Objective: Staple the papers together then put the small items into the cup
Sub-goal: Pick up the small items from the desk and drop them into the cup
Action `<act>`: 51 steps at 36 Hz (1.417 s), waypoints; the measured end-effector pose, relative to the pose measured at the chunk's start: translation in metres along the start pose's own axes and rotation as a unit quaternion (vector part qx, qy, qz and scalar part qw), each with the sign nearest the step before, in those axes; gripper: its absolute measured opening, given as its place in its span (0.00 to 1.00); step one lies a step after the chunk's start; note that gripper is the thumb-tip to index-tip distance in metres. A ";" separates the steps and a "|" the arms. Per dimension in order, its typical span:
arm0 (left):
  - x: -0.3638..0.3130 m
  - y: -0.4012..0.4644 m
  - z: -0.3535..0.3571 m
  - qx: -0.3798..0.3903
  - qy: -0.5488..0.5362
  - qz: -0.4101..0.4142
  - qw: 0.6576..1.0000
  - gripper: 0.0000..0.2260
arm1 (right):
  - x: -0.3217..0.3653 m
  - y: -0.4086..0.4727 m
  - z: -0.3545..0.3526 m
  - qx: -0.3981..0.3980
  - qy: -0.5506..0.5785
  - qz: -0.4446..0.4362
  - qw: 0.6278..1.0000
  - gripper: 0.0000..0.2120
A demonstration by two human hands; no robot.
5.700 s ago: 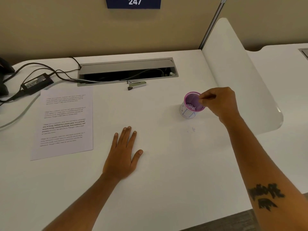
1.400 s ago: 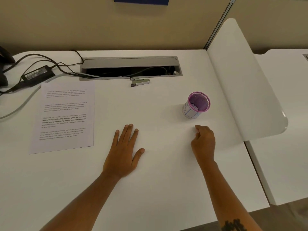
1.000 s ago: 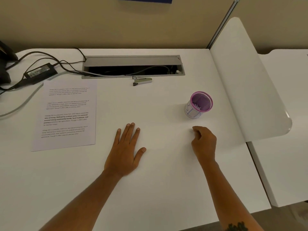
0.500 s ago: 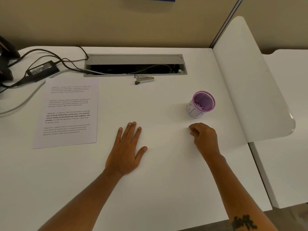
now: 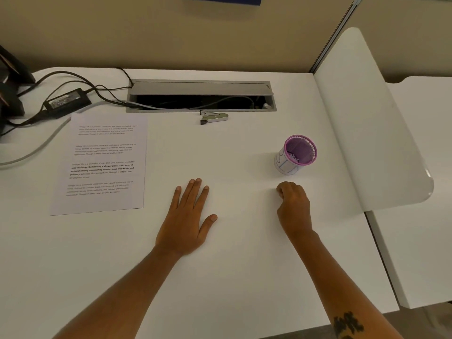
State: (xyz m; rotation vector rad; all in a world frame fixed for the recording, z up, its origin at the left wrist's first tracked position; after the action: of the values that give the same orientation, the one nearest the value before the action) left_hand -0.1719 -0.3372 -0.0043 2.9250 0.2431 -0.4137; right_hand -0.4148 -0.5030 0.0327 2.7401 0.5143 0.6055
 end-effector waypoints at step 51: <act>0.000 0.000 0.001 0.009 0.004 0.000 1.000 0.34 | -0.010 0.146 -0.089 -0.044 0.109 0.188 0.975 0.07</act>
State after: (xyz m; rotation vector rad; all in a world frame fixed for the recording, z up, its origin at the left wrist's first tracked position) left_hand -0.1722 -0.3376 -0.0050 2.9440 0.2420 -0.4065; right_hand -0.4232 -0.6205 0.1579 2.7162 0.0049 1.0007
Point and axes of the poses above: each hand's wrist, its own y-axis towards the middle knuckle, its own z-axis out of the palm, x = y × z, the point moved 7 cm from there along y, towards the middle knuckle, and after that the axes turned 13 degrees about -x, right-handed, at the moved point
